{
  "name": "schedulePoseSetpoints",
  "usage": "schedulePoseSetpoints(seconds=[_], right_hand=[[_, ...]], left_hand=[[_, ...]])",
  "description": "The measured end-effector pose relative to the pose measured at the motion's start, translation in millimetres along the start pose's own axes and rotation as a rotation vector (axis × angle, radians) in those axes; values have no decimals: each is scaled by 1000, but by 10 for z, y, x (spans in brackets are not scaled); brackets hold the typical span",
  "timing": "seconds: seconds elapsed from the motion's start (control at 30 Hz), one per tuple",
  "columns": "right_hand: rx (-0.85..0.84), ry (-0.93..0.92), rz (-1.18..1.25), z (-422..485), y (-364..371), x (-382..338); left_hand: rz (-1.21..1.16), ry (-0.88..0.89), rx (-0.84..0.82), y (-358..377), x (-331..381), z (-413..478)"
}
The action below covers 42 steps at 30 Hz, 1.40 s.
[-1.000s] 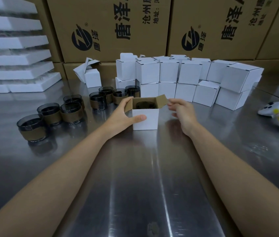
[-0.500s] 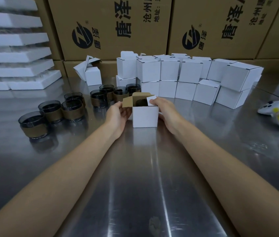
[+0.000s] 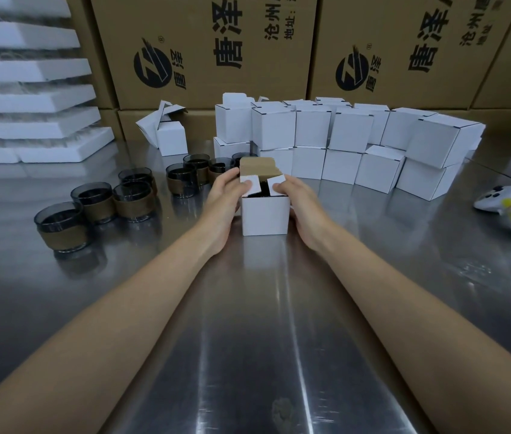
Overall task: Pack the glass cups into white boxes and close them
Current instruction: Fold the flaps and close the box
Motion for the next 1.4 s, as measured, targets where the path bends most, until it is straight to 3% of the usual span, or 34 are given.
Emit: schedulePoseSetpoints(seconds=[0.53, 0.73, 0.87, 1.03, 1.27, 1.4], right_hand=[[-130, -3, 119, -48, 19, -31], [-71, 84, 261, -41, -20, -33], [-145, 39, 213, -81, 17, -36], [-100, 7, 163, -58, 8, -55], [-122, 82, 244, -78, -7, -31], [-177, 12, 118, -66, 14, -5]], left_hand=[[19, 57, -3, 51, 78, 17], [54, 80, 18, 34, 73, 9], [71, 95, -2, 37, 66, -11], [90, 114, -32, 60, 77, -29], [50, 94, -49, 40, 54, -26], [-5, 59, -61, 55, 54, -33]])
Point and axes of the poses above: each hand's wrist, its own z-axis towards the middle knuckle, its own y-axis out of the palm, x = y × z, the point moved 5 cm from there along z, towards the middle knuckle, and after that the axes turned 15 degrees about x, right-handed, at the moved point
